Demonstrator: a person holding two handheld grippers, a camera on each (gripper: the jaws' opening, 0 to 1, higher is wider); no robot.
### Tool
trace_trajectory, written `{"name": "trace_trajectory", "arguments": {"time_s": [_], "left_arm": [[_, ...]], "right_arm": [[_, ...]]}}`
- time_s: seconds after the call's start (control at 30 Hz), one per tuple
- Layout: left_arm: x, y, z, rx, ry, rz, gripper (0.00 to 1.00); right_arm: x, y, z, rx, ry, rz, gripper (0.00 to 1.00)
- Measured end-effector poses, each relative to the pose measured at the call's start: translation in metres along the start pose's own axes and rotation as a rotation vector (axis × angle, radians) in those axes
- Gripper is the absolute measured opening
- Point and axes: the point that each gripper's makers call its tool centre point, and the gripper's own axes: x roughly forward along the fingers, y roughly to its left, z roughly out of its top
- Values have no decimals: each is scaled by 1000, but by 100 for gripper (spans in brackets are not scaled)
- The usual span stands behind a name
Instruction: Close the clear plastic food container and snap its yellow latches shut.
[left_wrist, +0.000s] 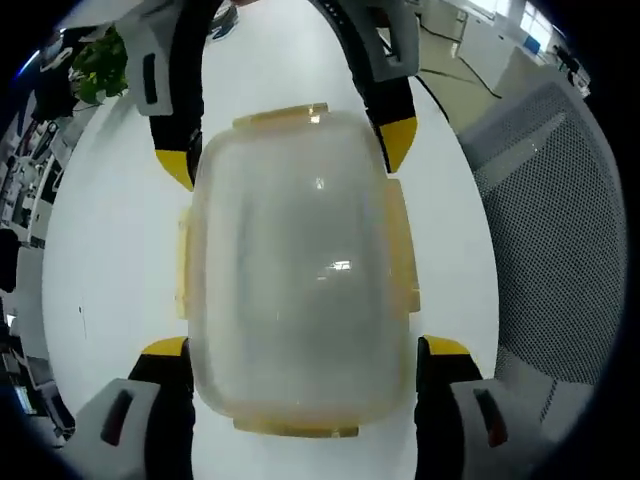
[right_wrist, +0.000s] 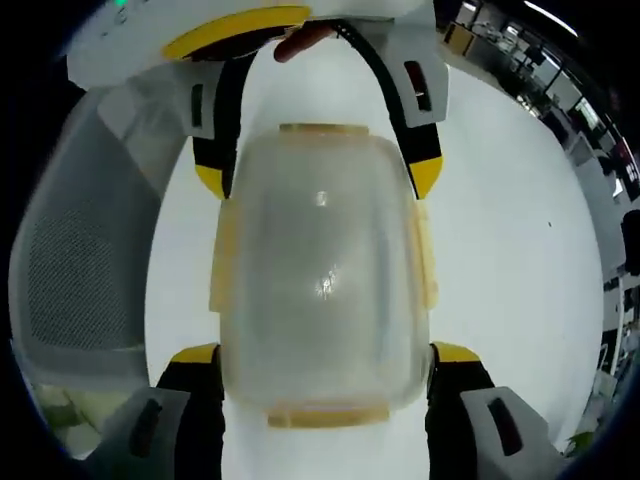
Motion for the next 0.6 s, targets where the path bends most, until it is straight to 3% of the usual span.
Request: {"name": "trace_trajectory", "arguments": {"time_s": [0.2,0.4,0.6], "left_arm": [[3,1,0,-3,9,25,89],[3,2,3,-26,-3,23,89],[2,2,3,-27,-3,28,89]], "right_arm": [[0,2,-1,22,11,1,83],[-1,3,1,47,-44,-9,83],[-1,4,3,45,-41,-10,82]]}}
